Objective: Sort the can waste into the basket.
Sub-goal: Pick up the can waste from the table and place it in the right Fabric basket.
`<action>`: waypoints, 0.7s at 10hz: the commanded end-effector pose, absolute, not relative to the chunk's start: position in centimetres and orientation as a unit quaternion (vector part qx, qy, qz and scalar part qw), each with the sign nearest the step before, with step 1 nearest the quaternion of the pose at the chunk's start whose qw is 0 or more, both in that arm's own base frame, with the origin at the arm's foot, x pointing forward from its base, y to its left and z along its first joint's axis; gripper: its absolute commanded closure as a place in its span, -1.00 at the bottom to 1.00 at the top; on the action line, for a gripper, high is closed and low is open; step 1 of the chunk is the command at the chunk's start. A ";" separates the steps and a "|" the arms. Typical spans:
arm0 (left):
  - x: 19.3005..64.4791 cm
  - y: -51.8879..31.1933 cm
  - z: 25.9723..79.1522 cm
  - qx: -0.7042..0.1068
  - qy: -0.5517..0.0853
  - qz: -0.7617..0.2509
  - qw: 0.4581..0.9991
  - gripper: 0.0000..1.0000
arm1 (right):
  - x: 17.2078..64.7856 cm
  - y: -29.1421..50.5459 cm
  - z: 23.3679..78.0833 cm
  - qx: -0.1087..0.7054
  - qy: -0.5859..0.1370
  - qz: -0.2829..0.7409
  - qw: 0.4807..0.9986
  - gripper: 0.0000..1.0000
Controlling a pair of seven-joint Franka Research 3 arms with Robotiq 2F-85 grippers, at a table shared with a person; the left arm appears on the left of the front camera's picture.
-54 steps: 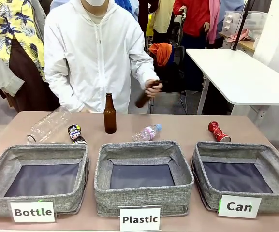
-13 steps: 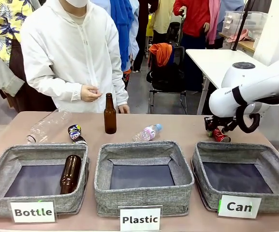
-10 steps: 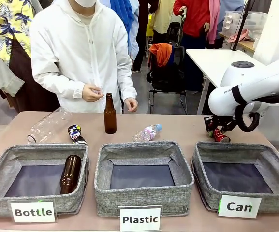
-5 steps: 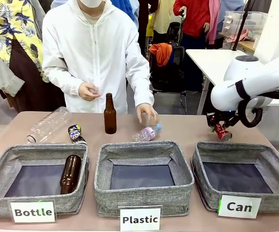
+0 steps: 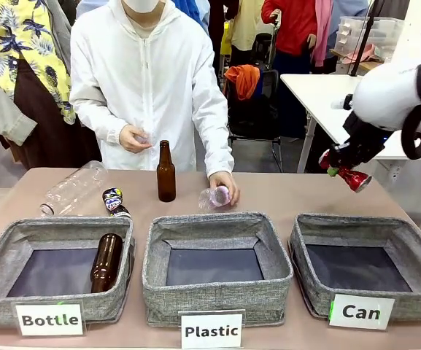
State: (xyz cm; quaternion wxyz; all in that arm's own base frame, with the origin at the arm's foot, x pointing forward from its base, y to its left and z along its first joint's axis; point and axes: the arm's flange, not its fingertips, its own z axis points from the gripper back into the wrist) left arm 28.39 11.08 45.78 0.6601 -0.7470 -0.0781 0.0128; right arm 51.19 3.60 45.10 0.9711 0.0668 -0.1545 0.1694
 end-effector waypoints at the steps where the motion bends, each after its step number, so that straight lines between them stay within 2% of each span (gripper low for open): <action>1: 28.2 11.1 46.0 -0.749 -0.078 0.009 0.658 -1.00 | 46.4 -0.3 44.2 0.186 -0.074 0.434 0.878 1.00; 2: 28.2 11.1 46.0 -0.749 -0.078 0.009 0.658 -1.00 | 44.4 -0.5 43.9 0.198 -0.043 0.527 0.825 1.00; 3: 28.2 11.1 46.0 -0.749 -0.078 0.009 0.658 -1.00 | 43.3 -0.5 43.3 0.199 -0.019 0.568 0.798 1.00; 4: 28.2 11.1 46.0 -0.749 -0.078 0.009 0.658 -1.00 | 42.5 -0.3 42.8 0.191 0.004 0.582 0.791 1.00; 7: 28.2 11.1 46.0 -0.749 -0.078 0.009 0.658 -1.00 | 41.8 -0.6 41.5 0.176 0.001 0.579 0.796 1.00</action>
